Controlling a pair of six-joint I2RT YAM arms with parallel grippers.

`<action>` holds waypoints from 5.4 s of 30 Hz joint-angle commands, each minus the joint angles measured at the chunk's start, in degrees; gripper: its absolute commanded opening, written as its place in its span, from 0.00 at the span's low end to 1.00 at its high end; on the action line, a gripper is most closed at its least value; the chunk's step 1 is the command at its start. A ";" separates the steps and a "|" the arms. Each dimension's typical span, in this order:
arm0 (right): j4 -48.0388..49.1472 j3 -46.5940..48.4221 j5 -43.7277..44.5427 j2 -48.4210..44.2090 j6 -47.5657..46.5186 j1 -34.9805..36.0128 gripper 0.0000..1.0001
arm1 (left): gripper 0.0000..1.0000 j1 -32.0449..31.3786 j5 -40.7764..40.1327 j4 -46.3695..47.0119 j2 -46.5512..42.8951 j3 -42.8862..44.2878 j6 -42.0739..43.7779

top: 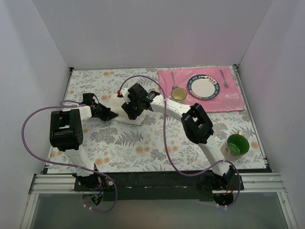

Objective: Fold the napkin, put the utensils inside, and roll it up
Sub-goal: Roll the napkin with the utensil

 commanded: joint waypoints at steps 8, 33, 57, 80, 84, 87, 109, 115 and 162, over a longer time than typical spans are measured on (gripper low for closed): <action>5.38 -11.32 4.40 -2.63 1.32 -1.87 0.25 | 0.00 -0.09 -8.88 -7.38 3.13 0.88 5.45; 1.77 6.50 -4.03 0.97 4.39 1.47 0.27 | 0.00 -0.53 -7.74 -8.88 4.45 3.78 9.14; 7.59 -9.33 2.38 3.35 3.87 -0.29 0.11 | 0.29 -0.44 -9.93 -14.67 -8.63 8.27 15.90; 7.50 -9.59 0.09 2.38 3.87 -0.73 0.09 | 0.00 1.75 -14.77 -13.71 -3.91 8.17 12.83; 7.32 -9.68 -0.08 2.64 3.69 -0.64 0.08 | 0.00 1.75 -14.77 -12.75 -2.24 10.29 12.39; 7.23 -9.77 -0.52 2.73 3.78 -0.73 0.08 | 0.00 1.93 -14.51 -12.83 -0.48 11.86 12.04; 10.40 -20.57 -3.51 -1.13 2.38 -0.55 0.05 | 0.09 0.79 -9.68 -12.57 -10.59 8.09 12.84; 11.27 -23.21 -5.00 -2.36 0.00 -0.47 0.04 | 0.07 -2.90 -5.11 -9.58 -7.95 6.16 11.52; 13.47 -42.81 0.97 -23.02 10.10 4.54 0.19 | 0.10 -21.18 -1.14 -7.91 -21.57 -12.56 9.67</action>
